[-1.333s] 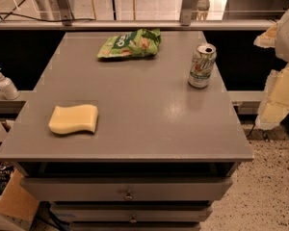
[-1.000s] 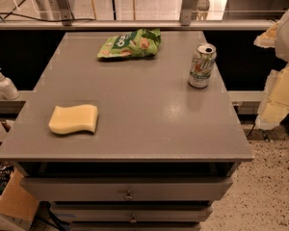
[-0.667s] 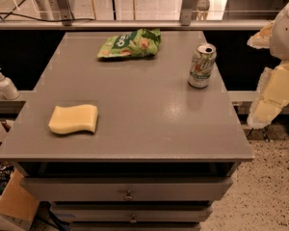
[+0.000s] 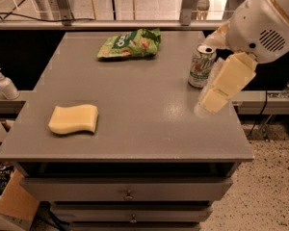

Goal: Pick sponge

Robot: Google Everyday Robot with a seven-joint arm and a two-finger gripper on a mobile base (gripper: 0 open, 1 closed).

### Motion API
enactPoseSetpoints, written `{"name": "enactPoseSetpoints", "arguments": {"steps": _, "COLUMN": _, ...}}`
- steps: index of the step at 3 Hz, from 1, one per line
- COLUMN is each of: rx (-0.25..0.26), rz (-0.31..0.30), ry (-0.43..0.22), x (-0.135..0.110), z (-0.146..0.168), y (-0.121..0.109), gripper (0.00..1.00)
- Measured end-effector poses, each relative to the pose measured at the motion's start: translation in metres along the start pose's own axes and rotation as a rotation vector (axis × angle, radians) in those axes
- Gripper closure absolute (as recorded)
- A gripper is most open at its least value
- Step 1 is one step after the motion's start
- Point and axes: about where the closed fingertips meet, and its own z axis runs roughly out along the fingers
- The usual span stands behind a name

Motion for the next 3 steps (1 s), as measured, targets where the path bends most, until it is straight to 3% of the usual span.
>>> {"name": "enactPoseSetpoints", "arguments": {"steps": 1, "rx": -0.046, "rz": 0.009, "ry": -0.118, "x": -0.047, "z": 0.025, "y": 0.015, "gripper": 0.00}}
{"name": "enactPoseSetpoints", "arguments": {"steps": 2, "rx": -0.101, "rz": 0.055, "ry": -0.188, "x": -0.081, "z": 0.050, "y": 0.048, "gripper": 0.00}}
{"name": "enactPoseSetpoints", "arguments": {"steps": 3, "rx": -0.101, "rz": 0.055, "ry": -0.188, "x": -0.081, "z": 0.050, "y": 0.048, "gripper": 0.00}}
